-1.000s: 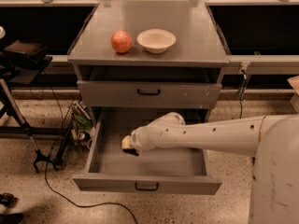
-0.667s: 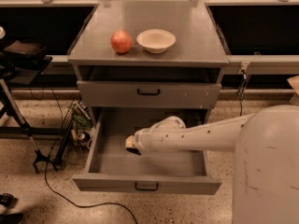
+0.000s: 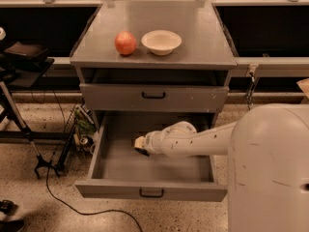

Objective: Place rxbar blueberry into middle drawer

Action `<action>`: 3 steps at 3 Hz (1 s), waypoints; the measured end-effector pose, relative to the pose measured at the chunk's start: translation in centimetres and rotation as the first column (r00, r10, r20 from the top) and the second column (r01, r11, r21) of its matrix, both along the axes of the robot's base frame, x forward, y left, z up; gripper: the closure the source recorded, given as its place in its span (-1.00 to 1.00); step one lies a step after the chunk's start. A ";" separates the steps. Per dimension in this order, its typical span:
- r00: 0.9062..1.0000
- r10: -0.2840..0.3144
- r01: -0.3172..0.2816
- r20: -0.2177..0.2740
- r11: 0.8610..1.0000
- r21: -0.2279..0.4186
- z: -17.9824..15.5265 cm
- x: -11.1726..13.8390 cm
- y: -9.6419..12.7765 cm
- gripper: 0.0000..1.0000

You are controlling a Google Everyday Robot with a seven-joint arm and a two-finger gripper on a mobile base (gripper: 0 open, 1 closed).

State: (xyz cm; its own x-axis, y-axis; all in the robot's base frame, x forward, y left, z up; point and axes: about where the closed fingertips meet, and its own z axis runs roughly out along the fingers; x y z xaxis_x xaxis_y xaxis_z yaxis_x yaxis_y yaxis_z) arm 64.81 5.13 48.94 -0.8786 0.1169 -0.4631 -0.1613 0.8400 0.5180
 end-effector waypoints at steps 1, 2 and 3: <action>1.000 0.000 0.000 0.000 1.000 0.000 0.0 0.0 0.0 -0.30; 1.000 0.000 0.000 0.000 1.000 0.000 0.0 0.0 0.0 -0.77; 1.000 0.000 0.000 0.000 1.000 0.000 0.0 0.0 0.0 -1.00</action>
Offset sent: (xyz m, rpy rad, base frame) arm 0.0000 0.0000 0.0000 0.0000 0.0000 0.0000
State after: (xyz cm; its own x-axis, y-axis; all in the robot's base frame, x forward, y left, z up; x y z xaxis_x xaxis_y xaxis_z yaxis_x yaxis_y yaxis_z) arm 64.80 5.14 48.93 -0.8786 0.1166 -0.4631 -0.1615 0.8400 0.5180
